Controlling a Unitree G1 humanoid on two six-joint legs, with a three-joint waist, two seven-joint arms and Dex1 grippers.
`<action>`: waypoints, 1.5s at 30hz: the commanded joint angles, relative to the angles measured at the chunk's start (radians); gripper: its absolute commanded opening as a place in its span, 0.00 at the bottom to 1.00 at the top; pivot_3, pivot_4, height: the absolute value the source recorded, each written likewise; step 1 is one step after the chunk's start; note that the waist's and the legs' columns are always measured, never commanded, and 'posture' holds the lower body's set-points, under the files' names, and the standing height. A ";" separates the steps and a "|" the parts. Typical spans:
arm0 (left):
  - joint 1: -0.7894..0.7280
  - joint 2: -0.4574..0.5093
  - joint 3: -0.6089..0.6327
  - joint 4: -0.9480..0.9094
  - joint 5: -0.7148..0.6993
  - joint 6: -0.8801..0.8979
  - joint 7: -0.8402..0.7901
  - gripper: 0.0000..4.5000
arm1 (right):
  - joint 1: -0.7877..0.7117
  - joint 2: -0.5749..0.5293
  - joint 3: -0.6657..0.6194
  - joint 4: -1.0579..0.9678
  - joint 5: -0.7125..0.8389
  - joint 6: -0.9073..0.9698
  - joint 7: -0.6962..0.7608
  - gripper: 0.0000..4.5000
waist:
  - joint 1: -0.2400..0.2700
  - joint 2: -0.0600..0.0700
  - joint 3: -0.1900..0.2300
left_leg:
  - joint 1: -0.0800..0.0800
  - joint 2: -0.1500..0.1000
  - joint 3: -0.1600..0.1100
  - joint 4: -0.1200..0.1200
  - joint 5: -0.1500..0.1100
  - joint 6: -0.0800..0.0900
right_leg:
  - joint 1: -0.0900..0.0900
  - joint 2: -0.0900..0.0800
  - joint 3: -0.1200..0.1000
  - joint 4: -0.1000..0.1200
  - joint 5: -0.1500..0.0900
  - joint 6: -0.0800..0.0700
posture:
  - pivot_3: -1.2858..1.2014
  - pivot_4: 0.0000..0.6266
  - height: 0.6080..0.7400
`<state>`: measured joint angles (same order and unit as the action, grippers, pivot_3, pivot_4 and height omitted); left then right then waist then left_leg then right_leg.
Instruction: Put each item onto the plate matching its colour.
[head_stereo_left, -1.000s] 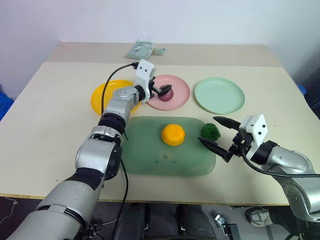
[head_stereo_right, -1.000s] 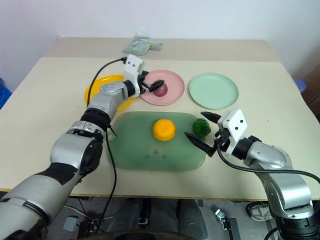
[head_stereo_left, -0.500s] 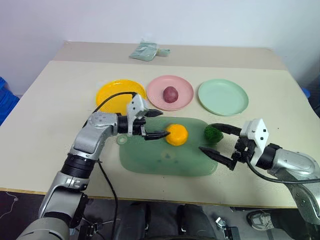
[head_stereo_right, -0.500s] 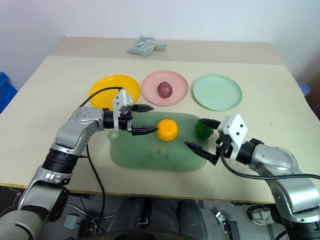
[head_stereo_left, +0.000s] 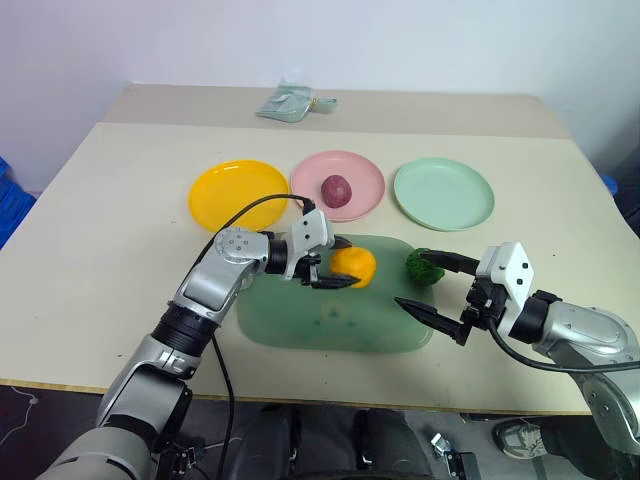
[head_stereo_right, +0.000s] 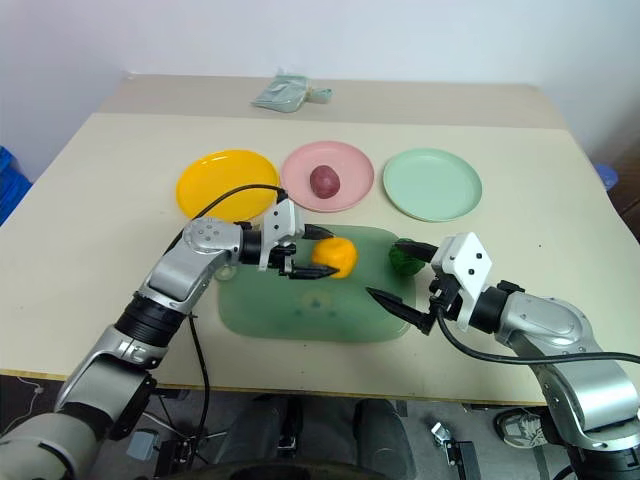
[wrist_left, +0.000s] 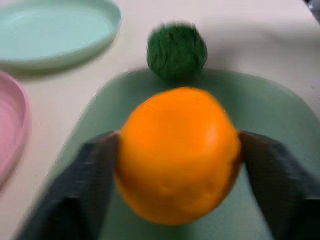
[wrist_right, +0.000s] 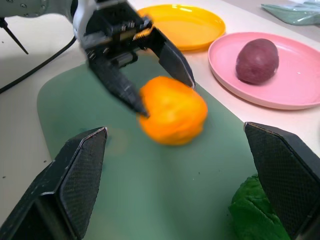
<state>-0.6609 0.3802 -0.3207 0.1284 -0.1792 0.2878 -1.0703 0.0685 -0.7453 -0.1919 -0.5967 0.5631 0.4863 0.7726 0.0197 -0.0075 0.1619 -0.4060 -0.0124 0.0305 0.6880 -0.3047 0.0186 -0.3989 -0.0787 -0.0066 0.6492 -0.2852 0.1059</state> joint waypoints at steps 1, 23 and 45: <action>0.020 -0.002 0.062 -0.029 -0.058 0.046 0.010 0.51 | -0.011 0.006 -0.008 -0.026 -0.004 -0.019 -0.009 1.00 | -0.006 0.000 0.000 | 0.000 0.000 0.000 0.000 0.000 0.000 | 0.000 0.000 0.000 0.000 0.000 0.000 | 0.52 0.24 1.00; 0.138 0.058 0.475 -0.235 -0.280 0.245 0.404 0.99 | -0.081 0.029 0.041 0.052 -0.043 -0.057 0.009 1.00 | -0.004 -0.001 0.000 | -0.001 0.001 0.000 0.000 0.003 -0.005 | -0.001 -0.002 0.000 0.000 0.000 0.000 | 0.52 0.24 1.00; 0.021 0.039 -0.050 -0.018 -0.016 0.060 0.010 0.94 | 0.016 0.033 -0.002 -0.025 -0.041 -0.050 -0.040 1.00 | -0.007 0.000 0.000 | 0.000 0.001 0.000 0.000 0.000 0.000 | -0.001 0.000 0.000 0.000 0.000 0.000 | 0.52 0.24 1.00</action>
<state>-0.6237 0.4195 -0.3644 0.1112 -0.2191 0.3731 -1.0488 0.0832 -0.7151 -0.1696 -0.5824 0.5153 0.4462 0.7386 0.0131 -0.0078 0.1619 -0.4065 -0.0117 0.0305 0.6876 -0.3045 0.0183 -0.3998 -0.0783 -0.0067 0.6491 -0.2853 0.1058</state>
